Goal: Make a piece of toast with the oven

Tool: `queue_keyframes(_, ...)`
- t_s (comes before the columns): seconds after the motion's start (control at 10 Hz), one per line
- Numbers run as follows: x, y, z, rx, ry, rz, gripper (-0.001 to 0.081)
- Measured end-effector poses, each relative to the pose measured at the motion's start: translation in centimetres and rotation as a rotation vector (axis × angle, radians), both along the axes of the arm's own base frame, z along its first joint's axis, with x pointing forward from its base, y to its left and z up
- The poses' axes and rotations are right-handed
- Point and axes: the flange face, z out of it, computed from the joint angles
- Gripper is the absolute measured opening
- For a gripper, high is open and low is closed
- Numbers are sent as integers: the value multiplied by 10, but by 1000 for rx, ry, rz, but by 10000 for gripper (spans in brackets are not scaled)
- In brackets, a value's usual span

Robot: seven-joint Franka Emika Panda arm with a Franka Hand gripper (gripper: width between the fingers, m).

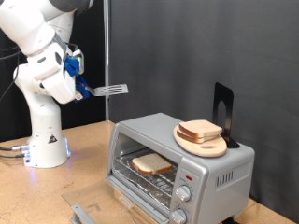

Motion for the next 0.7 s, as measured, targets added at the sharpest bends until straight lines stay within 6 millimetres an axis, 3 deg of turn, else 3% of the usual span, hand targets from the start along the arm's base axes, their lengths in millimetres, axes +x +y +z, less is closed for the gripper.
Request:
queue_keyframes(0.2,4,19,1,94,-7,-14,269)
queue_keyframes(0.7,4,105,-3,91,-90,-23,269)
